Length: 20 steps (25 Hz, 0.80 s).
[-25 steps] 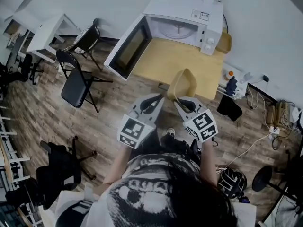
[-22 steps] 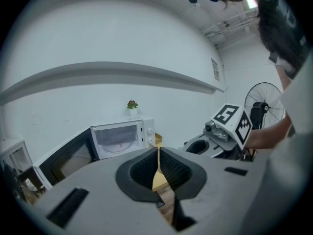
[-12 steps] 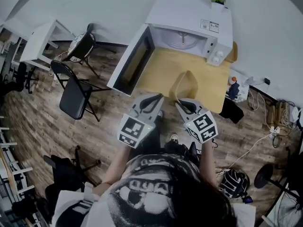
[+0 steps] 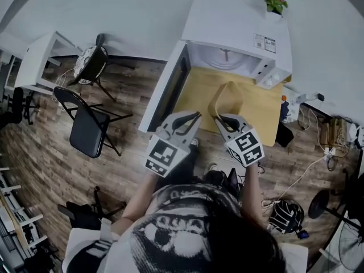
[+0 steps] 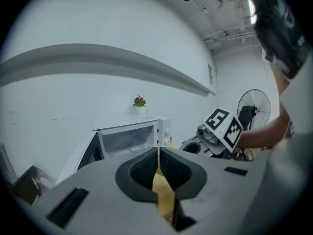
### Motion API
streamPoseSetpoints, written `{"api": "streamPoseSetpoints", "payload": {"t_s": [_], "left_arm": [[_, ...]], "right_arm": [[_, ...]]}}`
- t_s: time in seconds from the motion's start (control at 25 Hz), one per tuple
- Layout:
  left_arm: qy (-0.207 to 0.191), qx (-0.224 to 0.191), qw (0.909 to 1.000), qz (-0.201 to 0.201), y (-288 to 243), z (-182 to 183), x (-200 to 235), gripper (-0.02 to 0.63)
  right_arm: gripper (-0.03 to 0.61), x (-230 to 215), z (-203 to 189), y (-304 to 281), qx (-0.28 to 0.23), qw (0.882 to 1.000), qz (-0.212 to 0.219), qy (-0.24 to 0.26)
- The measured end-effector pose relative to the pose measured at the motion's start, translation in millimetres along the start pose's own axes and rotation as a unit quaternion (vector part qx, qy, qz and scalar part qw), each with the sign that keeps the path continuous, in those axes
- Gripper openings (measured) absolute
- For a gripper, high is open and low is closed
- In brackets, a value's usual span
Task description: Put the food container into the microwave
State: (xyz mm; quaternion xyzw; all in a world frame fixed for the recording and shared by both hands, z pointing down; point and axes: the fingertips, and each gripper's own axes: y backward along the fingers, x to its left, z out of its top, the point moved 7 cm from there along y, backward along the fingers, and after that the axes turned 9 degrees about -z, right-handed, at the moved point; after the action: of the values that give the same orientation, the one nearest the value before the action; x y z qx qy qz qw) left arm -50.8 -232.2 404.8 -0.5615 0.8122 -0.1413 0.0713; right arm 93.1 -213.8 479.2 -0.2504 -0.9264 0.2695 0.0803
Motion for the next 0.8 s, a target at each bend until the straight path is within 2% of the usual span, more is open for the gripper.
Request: {"api": "streamPoseSetpoints", "payload": {"t_s": [0.48, 0.8], "left_arm": [[-0.010, -0.014, 0.9967, -0.080, -13.5, 5.2, 47.3, 0.011], [-0.007, -0.020, 0.9917, -0.127, -29.0, 6.3, 48.2, 0.011]], "right_arm": [[0.026, -61.2, 25.7, -86.3, 0.063, 0.994, -0.045, 0.074], [0.026, -117.1, 25.6, -141.0, 0.142, 0.975, -0.042, 0.167]]}}
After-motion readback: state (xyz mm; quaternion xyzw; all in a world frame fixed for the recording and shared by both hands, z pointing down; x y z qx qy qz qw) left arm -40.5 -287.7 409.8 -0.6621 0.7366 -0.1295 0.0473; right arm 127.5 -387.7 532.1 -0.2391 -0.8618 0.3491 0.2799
